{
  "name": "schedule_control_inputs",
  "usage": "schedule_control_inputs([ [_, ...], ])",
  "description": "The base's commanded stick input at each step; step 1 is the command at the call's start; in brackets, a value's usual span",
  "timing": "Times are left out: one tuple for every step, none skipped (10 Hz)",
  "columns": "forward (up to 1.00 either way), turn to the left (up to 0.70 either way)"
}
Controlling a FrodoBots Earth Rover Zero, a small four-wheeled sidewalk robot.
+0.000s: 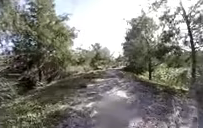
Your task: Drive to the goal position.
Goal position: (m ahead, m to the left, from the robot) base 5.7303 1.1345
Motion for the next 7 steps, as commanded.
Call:
schedule_control_inputs([
  [0.85,0.0],
  [0.85,0.0],
  [0.85,0.0],
  [0.85,0.0],
  [0.85,0.0],
  [0.85,-0.06],
  [0.85,-0.27],
])
